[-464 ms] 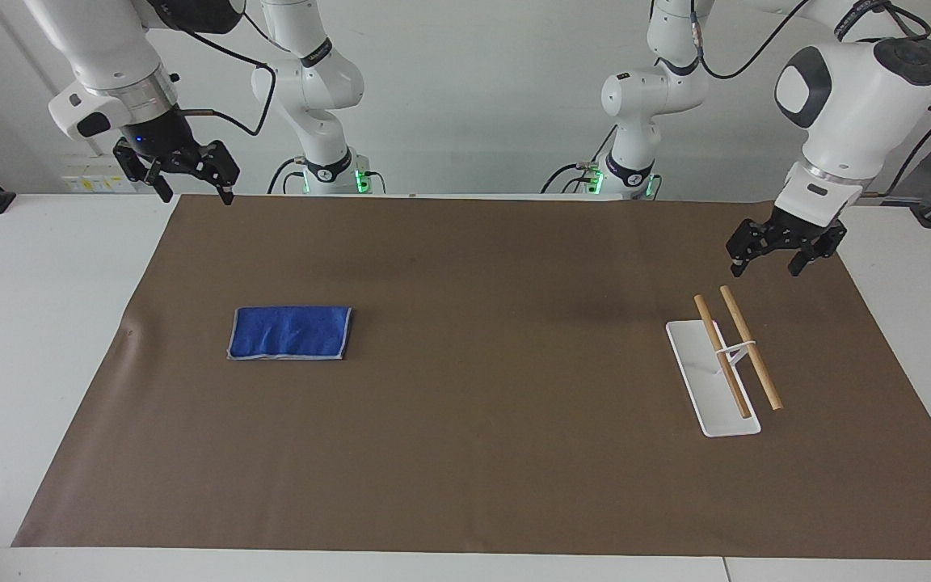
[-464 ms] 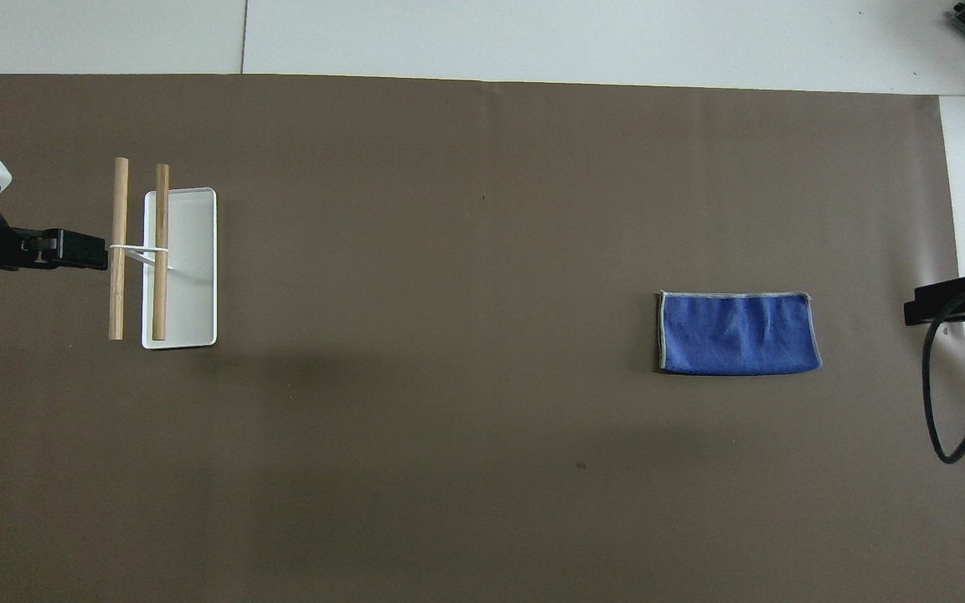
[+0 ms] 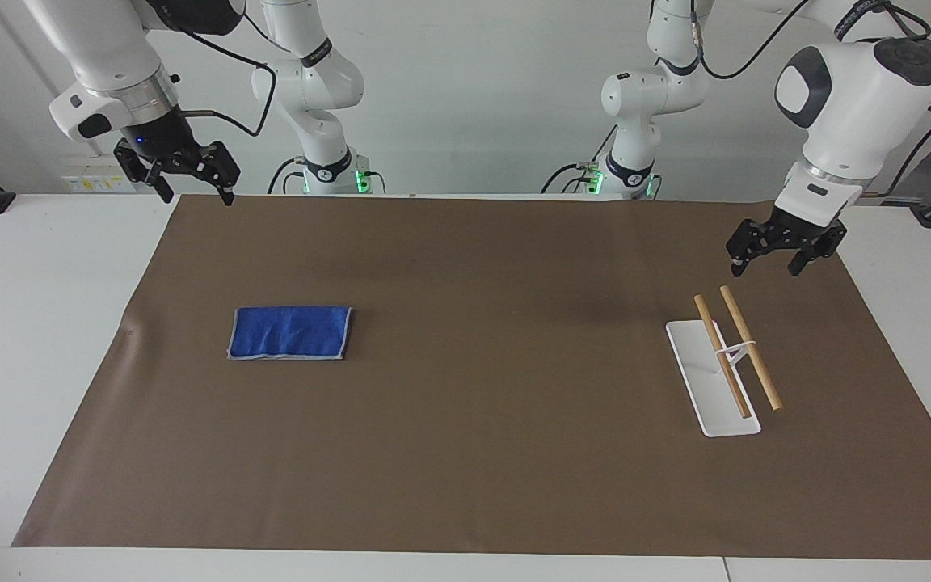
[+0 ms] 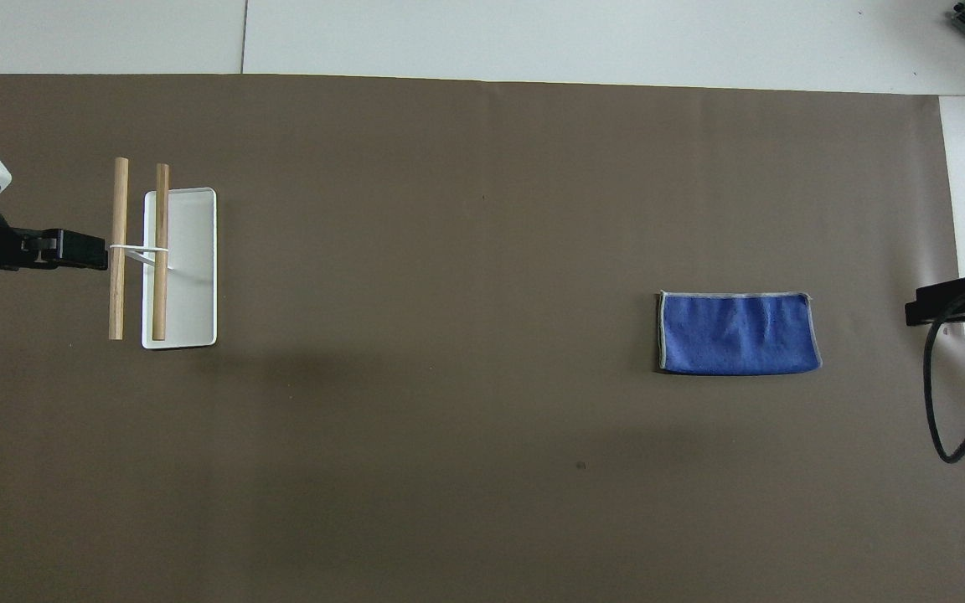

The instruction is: Right arm passes towel to left arm to hang

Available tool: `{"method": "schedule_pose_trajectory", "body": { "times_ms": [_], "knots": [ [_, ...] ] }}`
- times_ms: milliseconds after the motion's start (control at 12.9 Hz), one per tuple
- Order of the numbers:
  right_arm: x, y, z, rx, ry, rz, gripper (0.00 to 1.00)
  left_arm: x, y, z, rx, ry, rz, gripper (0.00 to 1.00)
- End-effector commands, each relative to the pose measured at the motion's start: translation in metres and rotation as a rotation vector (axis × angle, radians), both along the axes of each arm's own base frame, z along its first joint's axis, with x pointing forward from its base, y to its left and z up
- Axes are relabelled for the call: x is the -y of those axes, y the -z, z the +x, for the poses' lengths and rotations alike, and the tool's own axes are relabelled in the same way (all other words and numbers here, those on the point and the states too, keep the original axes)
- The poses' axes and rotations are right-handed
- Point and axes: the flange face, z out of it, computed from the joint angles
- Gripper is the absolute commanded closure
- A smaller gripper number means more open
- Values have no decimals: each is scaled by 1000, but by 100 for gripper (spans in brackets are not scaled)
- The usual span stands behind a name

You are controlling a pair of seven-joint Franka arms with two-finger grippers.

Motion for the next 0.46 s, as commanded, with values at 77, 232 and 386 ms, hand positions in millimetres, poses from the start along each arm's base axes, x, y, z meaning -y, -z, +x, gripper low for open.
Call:
{"method": "schedule_pose_trajectory", "body": {
  "times_ms": [77,232,386],
  "knots": [
    [8,2,-3,-5,-8,2,0,-2,-5,-5,15,5,-10,0],
    [4,2,-3,-5,-16,0,0,-2,-5,-5,15,5,-10,0],
    [3,3,-2,-5,-25,-16,0,-2,-5,-5,15,5,-10,0]
  ]
}}
